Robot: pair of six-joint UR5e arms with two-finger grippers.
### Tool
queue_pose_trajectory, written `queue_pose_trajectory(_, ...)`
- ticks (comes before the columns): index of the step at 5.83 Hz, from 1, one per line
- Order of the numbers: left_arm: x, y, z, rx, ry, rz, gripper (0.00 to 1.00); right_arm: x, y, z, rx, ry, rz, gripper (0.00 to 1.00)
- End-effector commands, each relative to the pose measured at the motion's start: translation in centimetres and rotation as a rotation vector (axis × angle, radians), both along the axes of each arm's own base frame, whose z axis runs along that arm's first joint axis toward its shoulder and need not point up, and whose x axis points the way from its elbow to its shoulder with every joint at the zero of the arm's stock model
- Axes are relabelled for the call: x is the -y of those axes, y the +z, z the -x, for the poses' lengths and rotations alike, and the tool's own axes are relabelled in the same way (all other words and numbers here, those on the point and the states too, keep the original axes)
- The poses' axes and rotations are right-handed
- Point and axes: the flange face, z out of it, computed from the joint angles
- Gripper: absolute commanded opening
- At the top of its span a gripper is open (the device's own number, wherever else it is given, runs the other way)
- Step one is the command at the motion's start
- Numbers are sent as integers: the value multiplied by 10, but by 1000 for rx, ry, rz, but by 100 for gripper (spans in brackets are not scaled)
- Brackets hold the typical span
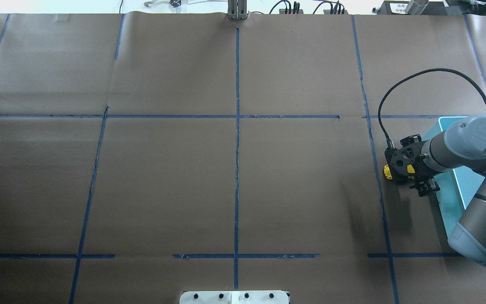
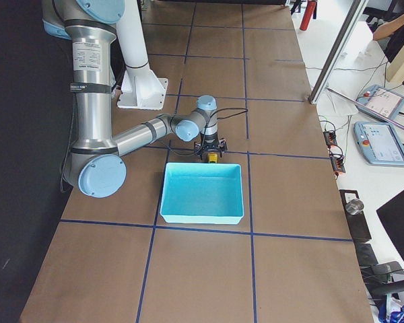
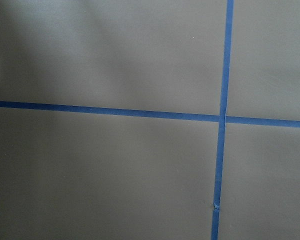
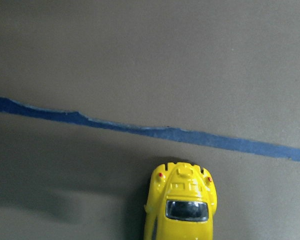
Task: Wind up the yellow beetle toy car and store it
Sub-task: 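Close the right gripper on the yellow car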
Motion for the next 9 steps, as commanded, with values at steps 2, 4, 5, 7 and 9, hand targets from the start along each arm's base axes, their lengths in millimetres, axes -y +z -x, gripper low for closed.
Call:
queue_pose_trajectory(2,0,0,0,1,0,0,100,2,7,3,-13,4,7,97)
queue_pose_trajectory(4,0,-2,0,0,0,-3,100,9,1,10,-3,2,-2,71)
queue_pose_trajectory(5,0,-1,0,0,0,-2,100,9,2,10,-4,2,-1,58)
queue_pose_trajectory(7,0,-2,0,0,0,-3,100,9,1,9,-4,1,-3,20)
queue_pose_trajectory(9,0,-1,0,1,0,-3,100,22,-30,-21,52,50,-22,0)
